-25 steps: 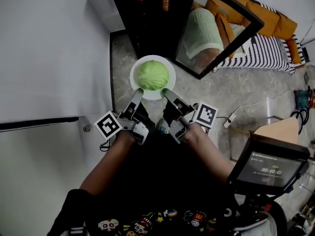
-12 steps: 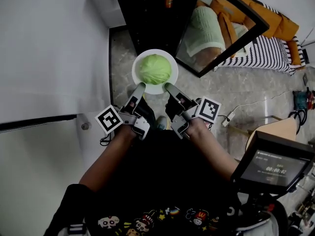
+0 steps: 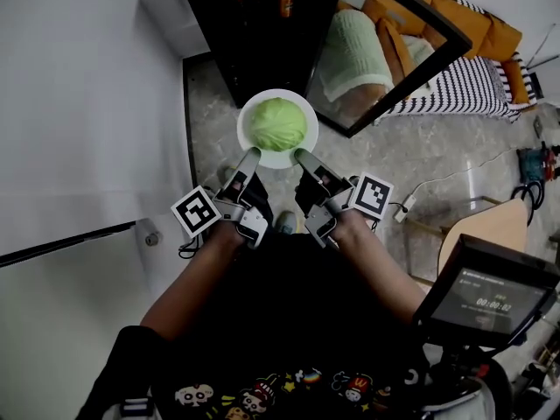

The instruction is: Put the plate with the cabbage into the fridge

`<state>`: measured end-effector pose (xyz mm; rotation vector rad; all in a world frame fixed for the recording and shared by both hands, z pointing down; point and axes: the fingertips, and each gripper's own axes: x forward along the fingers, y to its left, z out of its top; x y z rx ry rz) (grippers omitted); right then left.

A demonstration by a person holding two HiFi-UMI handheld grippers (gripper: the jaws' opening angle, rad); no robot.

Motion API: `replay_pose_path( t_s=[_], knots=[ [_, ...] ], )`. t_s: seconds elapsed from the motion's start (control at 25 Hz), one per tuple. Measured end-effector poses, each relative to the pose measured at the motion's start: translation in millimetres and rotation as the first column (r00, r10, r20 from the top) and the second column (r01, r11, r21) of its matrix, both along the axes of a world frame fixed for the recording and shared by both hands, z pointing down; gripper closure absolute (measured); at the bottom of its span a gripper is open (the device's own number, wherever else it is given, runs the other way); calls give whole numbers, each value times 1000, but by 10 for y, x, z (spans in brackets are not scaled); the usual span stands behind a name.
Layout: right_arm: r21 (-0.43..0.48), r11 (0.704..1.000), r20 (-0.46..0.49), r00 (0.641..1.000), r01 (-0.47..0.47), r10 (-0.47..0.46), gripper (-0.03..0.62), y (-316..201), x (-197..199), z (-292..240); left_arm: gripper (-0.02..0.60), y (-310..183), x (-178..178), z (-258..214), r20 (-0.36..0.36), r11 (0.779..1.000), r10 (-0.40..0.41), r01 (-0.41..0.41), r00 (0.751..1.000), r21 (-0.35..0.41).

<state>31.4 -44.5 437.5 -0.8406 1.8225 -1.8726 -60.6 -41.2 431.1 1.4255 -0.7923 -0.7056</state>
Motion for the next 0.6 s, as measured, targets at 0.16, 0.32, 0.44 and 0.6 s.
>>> replay_pose_path(
  t_s=[0.16,0.32,0.44,0.6],
  knots=[
    [5,1000,11,1000,-2,2,572,-1,-13,-27,566,3,-10,-32,6,1000,-3,3,1000,2],
    [5,1000,13,1000,-3,3,572,-2,-10,-21,565,0,-15,-33,14,1000,-5,5,1000,3],
    [3,1000,21,1000,-19,19,572,-5,0,-39,566,-18,-4,-68,20,1000,4,-4,1000,5],
    [22,1000,28,999,-19,19,572,-14,-8,-83,566,-25,-6,-119,25,1000,5,-6,1000,12]
  ],
)
